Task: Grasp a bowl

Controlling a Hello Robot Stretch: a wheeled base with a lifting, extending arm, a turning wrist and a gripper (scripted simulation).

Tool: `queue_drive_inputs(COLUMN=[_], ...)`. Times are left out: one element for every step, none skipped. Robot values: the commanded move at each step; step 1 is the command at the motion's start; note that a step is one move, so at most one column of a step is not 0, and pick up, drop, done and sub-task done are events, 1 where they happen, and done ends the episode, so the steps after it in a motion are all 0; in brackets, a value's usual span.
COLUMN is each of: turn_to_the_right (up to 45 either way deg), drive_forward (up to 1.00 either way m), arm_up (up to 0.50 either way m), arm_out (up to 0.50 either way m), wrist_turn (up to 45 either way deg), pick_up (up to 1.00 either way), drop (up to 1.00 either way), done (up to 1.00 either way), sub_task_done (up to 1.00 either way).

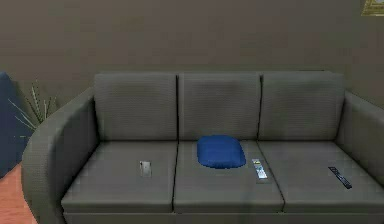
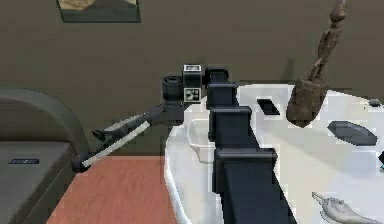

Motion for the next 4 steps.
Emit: queue_drive_inputs(turn_to_the_right=[0.0,0.0,0.0,0.0], drive_forward=[0.0,0.0,0.0,0.0], arm_up=[0.0,0.0,0.0,-0.14], arm_out=[0.0,0.0,0.0,0.0], wrist_turn=[45.0,45.0,6.0,0.0], pick_up=[0.0,0.0,0.0,0.0], drop=[0.0,0.0,0.0,0.0], done=[0.0,0.0,0.0,0.0], sub_task_done=[0.0,0.0,0.0,0.0])
